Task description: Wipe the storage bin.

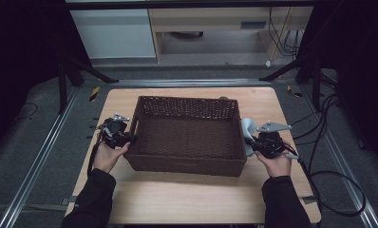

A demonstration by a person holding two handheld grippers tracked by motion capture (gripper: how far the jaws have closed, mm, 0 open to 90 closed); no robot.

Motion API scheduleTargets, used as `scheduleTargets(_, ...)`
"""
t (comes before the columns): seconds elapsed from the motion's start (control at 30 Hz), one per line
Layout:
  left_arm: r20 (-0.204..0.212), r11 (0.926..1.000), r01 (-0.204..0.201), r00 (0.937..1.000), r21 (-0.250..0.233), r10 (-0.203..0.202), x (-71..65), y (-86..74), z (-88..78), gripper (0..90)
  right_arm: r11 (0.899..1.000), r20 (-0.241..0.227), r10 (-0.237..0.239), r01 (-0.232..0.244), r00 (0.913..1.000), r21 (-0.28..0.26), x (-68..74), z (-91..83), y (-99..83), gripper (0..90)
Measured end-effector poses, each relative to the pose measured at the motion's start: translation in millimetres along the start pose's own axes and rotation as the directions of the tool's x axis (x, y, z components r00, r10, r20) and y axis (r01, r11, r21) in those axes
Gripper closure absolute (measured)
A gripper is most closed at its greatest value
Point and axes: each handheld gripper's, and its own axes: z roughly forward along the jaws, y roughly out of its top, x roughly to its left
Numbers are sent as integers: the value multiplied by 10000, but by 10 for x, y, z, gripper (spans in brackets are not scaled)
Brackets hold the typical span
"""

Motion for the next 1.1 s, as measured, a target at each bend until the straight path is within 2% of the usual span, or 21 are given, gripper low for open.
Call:
scheduleTargets(0.07,66,10000,53,10000,-52,-52,6,-8,-3,710,9998,28,-160,160,9999,-143,17,-38,37,834)
scheduleTargets(0.3,48,10000,19,10000,-68,-18,2,-11,-5,707,9992,-45,-259,261,9997,315,51,25,-78,835)
scheduleTargets(0.37,55,10000,18,10000,-65,-18,3,-11,-5,707,9979,-158,-29,39,9999,648,54,67,-199,835)
scheduleTargets(0.43,55,10000,17,10000,-66,-16,3,-11,-5,707,9971,-179,-15,28,9998,758,54,84,-239,834)
scheduleTargets(0.5,39,10000,7,10000,-75,-7,0,-12,-5,708,9928,-285,94,-60,9995,1198,76,151,-350,835)
scheduleTargets(0.67,1,10000,-7,10000,-65,7,-4,-11,-6,709,9883,-410,257,-192,9988,1513,100,208,-435,834)
scheduleTargets(0.8,-187,10000,-1,9998,-11,0,-19,-6,-7,718,9926,-355,134,-90,9993,1208,98,154,-379,834)
scheduleTargets(0.83,-320,10000,0,9995,29,1,-29,1,-7,723,9965,-270,56,-33,9996,832,85,81,-310,834)
scheduleTargets(0.9,-367,10000,59,9993,40,-57,-27,7,-1,724,9989,-168,-79,87,9998,462,73,-2,-228,834)
scheduleTargets(1.0,-436,9999,108,9990,44,-106,-17,25,13,723,9996,-116,-267,266,9996,-71,75,-119,-117,834)
scheduleTargets(1.1,-462,9999,70,9989,80,-66,-3,45,27,723,9987,-138,-464,461,9988,-236,102,-164,-76,835)
